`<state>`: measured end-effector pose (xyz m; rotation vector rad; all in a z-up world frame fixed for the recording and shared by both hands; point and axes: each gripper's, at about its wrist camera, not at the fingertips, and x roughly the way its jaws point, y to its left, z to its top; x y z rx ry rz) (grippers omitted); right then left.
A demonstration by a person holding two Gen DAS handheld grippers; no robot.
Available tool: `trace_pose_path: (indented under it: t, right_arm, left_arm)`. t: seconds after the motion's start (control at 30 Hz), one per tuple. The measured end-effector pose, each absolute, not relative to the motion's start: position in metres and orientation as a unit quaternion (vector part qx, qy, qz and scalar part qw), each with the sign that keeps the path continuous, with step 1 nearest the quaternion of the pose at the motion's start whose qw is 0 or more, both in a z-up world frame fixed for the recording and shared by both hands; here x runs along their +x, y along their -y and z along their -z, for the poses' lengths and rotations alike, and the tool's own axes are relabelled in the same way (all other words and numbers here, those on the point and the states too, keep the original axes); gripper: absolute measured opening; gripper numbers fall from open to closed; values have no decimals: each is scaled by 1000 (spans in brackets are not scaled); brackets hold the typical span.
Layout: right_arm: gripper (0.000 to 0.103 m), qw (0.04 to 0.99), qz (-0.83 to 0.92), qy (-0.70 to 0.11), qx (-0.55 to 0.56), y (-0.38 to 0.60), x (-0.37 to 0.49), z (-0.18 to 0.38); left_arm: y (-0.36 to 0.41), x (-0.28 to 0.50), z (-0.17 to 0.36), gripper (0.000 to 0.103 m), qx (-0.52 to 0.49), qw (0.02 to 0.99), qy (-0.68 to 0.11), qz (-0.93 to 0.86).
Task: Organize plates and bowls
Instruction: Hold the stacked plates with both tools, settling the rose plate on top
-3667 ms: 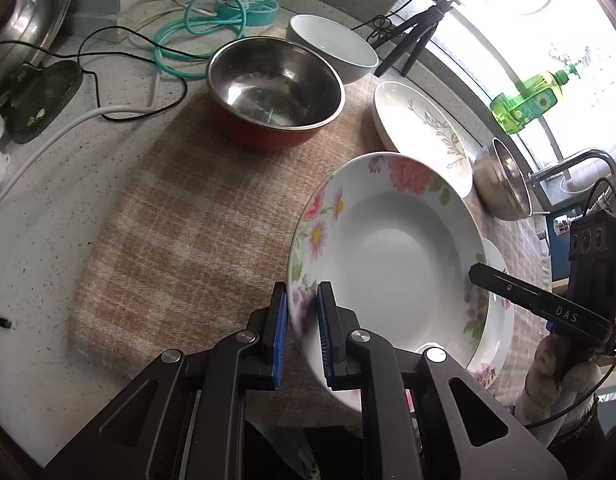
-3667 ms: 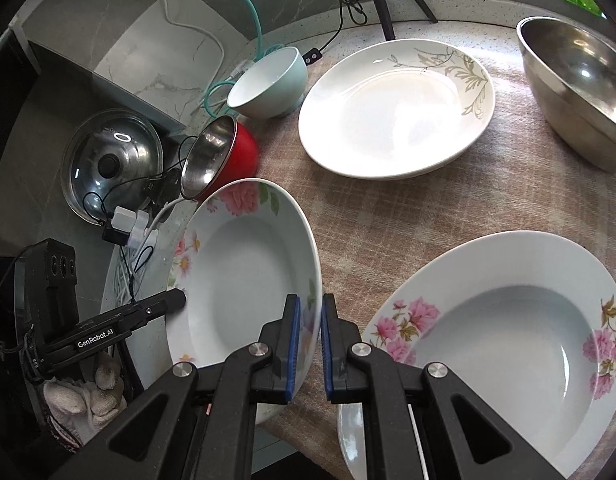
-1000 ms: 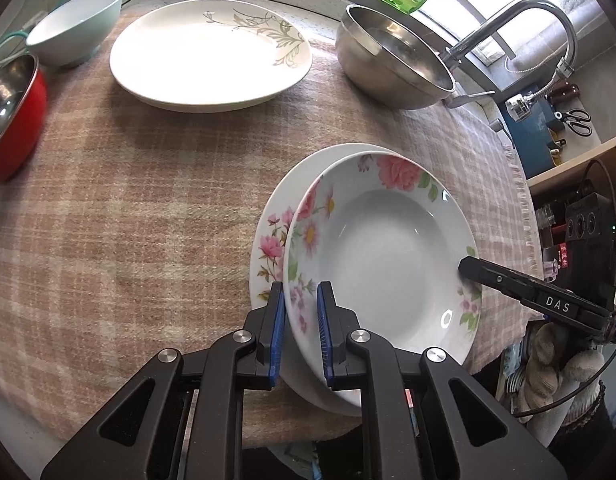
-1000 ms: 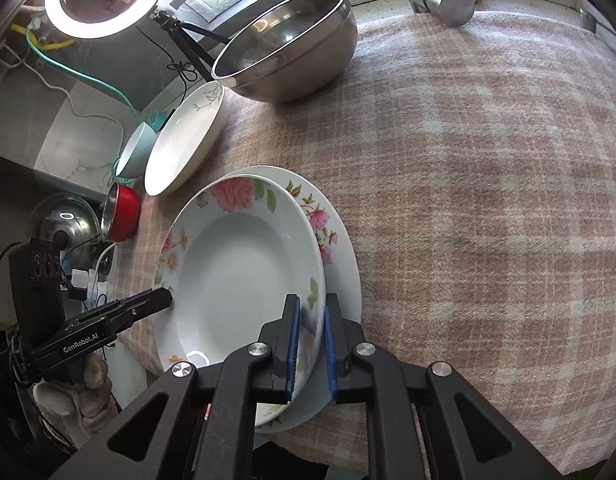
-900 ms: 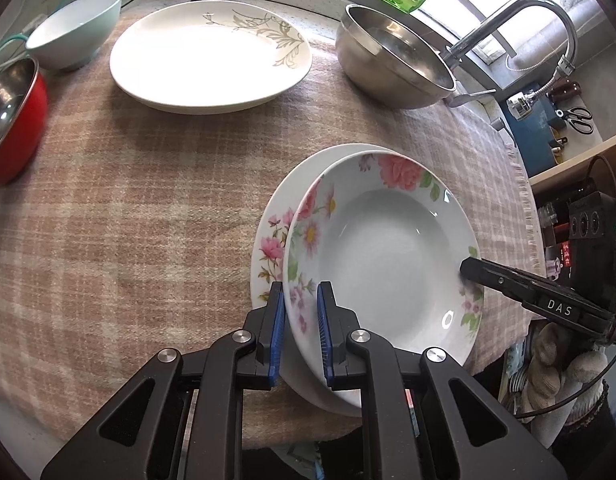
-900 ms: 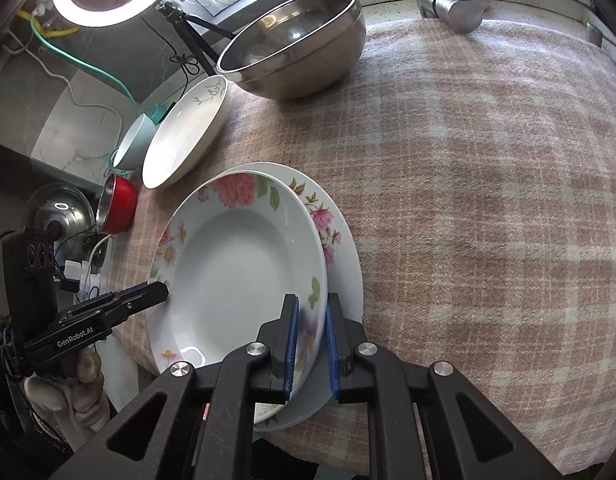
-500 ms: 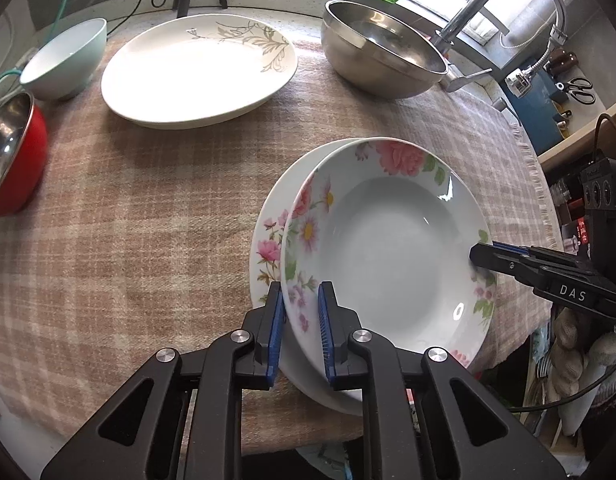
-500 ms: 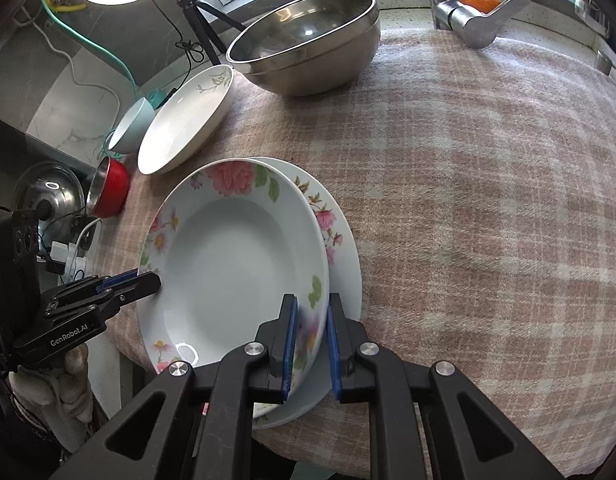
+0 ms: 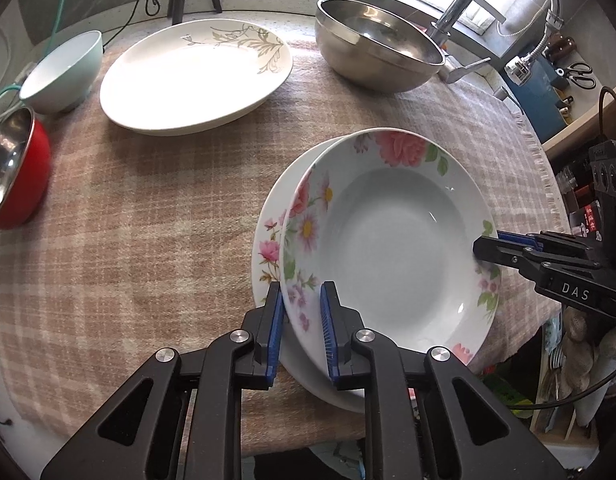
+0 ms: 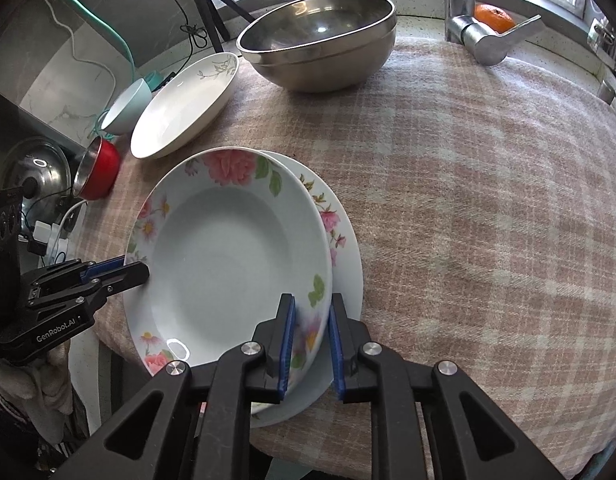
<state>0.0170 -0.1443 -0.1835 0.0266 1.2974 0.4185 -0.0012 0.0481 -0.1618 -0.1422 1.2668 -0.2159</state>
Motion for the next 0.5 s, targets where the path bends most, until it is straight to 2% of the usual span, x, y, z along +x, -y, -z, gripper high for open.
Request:
trace_pose_path:
  t: [0.2, 0.5]
  right_arm:
    - [17, 772, -196, -604, 35, 149, 20, 185]
    - [17, 782, -188, -594, 2, 144, 14, 182]
  left_arm:
    - [-53, -1, 162, 16, -79, 796, -592, 100]
    - [-54, -2, 161, 16, -86, 796, -590, 100]
